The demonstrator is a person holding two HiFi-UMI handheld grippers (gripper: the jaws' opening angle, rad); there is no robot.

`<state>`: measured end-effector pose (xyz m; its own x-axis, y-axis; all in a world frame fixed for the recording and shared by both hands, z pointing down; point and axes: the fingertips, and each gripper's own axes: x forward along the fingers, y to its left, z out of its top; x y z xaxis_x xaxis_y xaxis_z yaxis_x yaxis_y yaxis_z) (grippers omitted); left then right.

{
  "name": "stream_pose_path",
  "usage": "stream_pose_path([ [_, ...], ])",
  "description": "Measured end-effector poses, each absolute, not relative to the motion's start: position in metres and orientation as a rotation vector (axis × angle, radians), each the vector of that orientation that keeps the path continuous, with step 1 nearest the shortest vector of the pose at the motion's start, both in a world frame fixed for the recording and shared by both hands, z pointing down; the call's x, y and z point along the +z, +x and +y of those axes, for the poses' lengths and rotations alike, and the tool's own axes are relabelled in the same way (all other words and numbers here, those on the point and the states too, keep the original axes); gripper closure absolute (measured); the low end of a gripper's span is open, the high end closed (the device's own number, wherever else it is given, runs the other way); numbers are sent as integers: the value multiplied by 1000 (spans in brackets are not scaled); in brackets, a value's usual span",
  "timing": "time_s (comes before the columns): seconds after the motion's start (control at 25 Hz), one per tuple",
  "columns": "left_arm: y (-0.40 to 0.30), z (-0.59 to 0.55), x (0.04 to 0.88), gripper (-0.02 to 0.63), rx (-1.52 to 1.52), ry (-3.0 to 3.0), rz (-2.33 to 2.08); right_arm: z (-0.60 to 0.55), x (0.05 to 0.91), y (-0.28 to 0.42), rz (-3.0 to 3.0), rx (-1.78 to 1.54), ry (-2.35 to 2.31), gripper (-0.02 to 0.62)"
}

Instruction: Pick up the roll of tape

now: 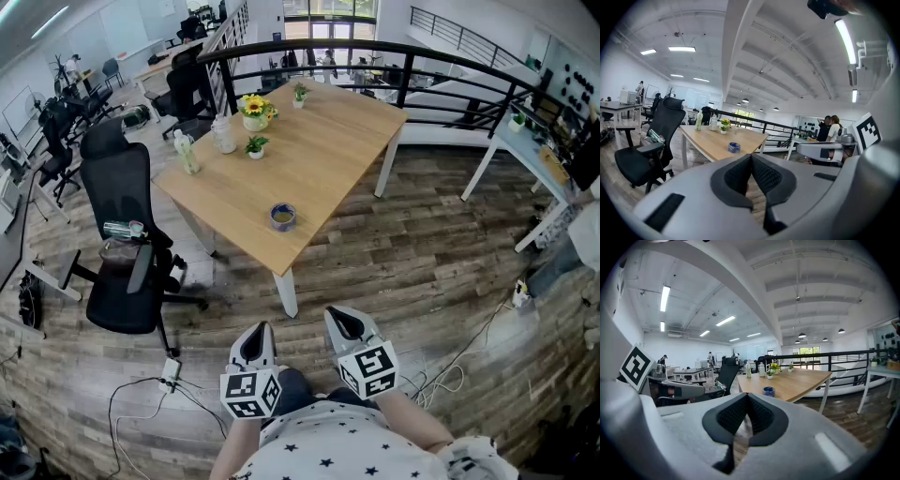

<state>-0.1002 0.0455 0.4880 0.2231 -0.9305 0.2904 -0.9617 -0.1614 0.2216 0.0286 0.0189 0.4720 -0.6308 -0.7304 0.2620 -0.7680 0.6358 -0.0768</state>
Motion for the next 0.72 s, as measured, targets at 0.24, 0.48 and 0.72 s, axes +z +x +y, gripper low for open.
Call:
stream_pose_path([
  [0.24, -89, 61, 484, 601, 97, 2167, -1745, 34, 467, 33, -2647, 230, 1227, 589],
  [0.48, -89, 67, 482, 603, 82, 2166, -1750, 38, 466, 33, -2650, 217, 1226, 589],
  [0.72, -86, 71, 480, 601, 82, 2165, -1762, 42, 465, 37, -2657, 215, 1219, 589],
])
